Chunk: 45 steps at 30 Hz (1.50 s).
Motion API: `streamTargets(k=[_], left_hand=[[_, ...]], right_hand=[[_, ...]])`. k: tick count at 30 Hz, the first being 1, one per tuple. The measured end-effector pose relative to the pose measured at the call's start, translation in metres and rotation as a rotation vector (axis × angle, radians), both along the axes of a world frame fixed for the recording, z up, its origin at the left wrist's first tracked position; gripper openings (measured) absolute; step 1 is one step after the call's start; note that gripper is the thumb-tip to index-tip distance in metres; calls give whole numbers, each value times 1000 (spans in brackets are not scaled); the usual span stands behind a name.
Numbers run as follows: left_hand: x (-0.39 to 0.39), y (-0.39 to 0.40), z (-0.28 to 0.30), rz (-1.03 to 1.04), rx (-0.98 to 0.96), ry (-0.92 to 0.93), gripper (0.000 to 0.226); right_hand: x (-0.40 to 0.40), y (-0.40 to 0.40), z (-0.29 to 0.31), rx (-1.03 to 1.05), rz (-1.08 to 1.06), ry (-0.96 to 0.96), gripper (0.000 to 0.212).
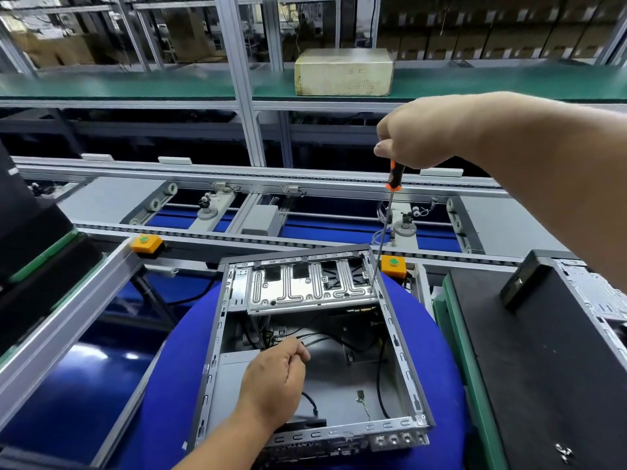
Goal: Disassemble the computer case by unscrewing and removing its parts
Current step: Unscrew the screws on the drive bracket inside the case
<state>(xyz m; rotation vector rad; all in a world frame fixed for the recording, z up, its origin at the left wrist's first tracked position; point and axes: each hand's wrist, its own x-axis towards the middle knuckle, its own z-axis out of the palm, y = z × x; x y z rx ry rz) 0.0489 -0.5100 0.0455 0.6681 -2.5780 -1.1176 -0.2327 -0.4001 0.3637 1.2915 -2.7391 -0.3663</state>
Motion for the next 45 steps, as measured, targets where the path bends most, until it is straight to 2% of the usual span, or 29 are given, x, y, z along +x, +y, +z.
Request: streamTargets(k=[2, 4, 8, 13, 16, 18, 21, 22, 26, 30, 32, 38, 41, 43, 45], left_hand=[[0, 0, 0, 0, 12, -2, 25], [1, 0, 0, 4, 18, -5, 25], [1, 0, 0, 5, 10, -9, 25], [1, 0, 0, 5, 9, -11, 24], [0, 0, 1, 16, 8, -22, 24], [1, 0, 2, 20, 17, -27, 25], [1, 0, 3, 19, 25, -27, 25], [1, 0, 2, 19, 23, -27, 25], [1, -1, 1, 18, 18, -21, 25], [1, -1, -1, 10, 7, -16, 24], [1, -2, -1, 8, 6, -18, 24], [1, -3, -1, -6, 20, -14, 24], [1, -3, -1, -10, 18, -16, 24], [1, -3, -1, -14, 18, -16, 24], [1, -4, -1, -18, 15, -18, 24]], right_hand=[[2, 1, 2, -57, 46, -117, 14], [9, 3, 6, -79, 98, -198, 5], [24, 6, 14, -77, 159, -267, 18], [38, 4, 20, -66, 169, -368, 22], [35, -1, 18, -46, 144, -338, 21], [30, -8, 11, -12, 68, -224, 23], [18, -13, 0, 49, -31, 24, 54], [14, -13, -2, 46, -40, 65, 59], [-1, -10, -5, 9, -18, 88, 44], [-8, -6, -5, -97, 75, -111, 12], [-9, -4, -3, -132, 113, -195, 5], [5, -3, 4, -194, 126, -484, 37], [10, -7, 2, -196, 115, -401, 26], [13, -10, 2, -142, 86, -266, 2], [13, -14, 0, -50, 49, -139, 24]])
